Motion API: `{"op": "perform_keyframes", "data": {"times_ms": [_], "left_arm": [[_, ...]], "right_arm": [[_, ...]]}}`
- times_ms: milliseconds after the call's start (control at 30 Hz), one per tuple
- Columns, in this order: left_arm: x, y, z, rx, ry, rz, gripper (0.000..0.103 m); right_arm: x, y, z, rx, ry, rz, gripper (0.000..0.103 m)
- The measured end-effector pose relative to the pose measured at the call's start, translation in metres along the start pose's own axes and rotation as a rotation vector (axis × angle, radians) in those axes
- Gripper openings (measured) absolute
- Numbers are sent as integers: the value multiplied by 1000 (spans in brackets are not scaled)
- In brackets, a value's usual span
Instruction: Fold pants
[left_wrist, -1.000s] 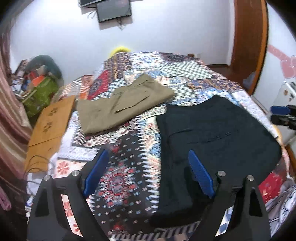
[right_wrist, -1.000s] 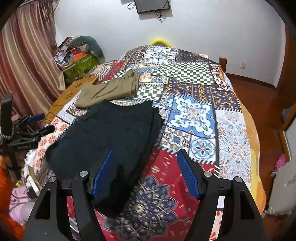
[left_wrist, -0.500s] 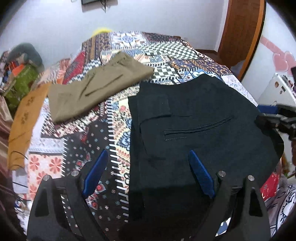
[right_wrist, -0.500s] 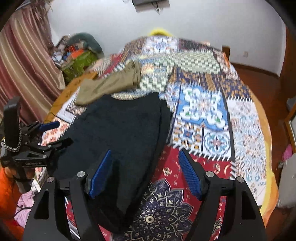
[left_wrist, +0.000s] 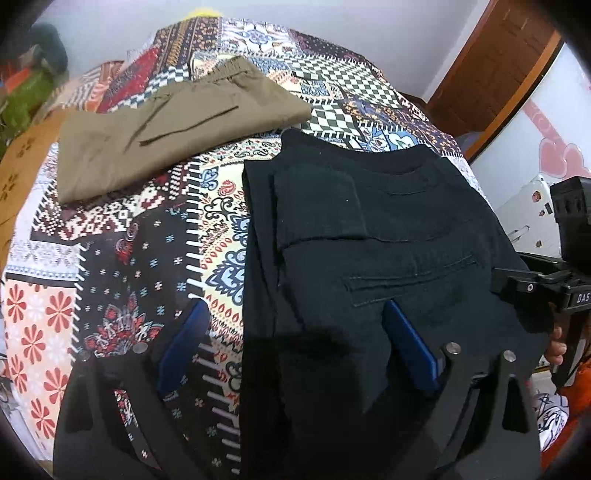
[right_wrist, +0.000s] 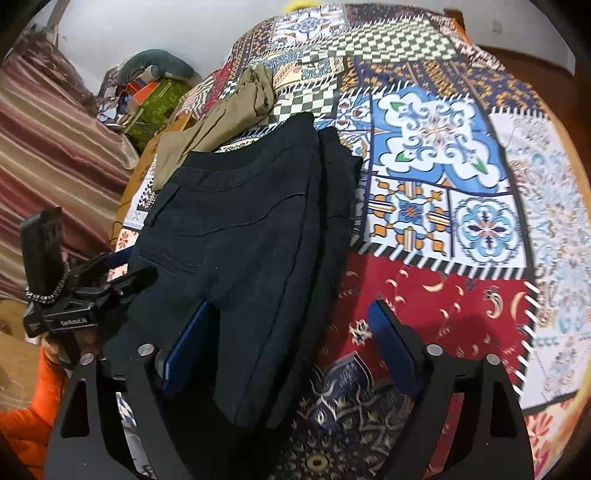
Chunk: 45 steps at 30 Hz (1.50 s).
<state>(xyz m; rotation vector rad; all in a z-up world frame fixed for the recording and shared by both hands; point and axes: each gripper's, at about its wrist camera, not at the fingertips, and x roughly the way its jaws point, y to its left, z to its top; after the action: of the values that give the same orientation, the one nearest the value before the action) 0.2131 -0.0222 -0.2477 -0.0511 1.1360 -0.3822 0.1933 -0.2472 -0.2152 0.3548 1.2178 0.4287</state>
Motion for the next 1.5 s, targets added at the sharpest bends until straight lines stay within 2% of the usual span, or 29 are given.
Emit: {"op": "perform_keyframes", "data": {"times_ms": [200,400,533,667,800,1067,1267,1333,1500], "left_arm": [[14,7,12,-47,57,-83,97],[12,-2,11,-3,86,-130,96],[9,-11,9,65,100,-133,92],[16,-7,16,40,125,-168,92],[20,-14,24,67,122,-156,89],[14,-21,30,100,74,-105,66],[-1,-31,35,143,16,-48,42],[-5,-34,37,153,2,-44,40],[-19,-43,38,175,-41,-36,33]], "right_arm": [[6,0,7,-5,12,10,96],[5,1,5,-30,37,20,98],[4,9,-2,-78,57,19,98],[8,10,1,-80,48,27,99],[15,17,11,-92,32,33,96],[17,25,23,-125,4,44,67],[11,27,26,-143,-30,45,50],[8,28,27,-148,-44,48,44],[-1,33,30,-180,-75,37,38]]}}
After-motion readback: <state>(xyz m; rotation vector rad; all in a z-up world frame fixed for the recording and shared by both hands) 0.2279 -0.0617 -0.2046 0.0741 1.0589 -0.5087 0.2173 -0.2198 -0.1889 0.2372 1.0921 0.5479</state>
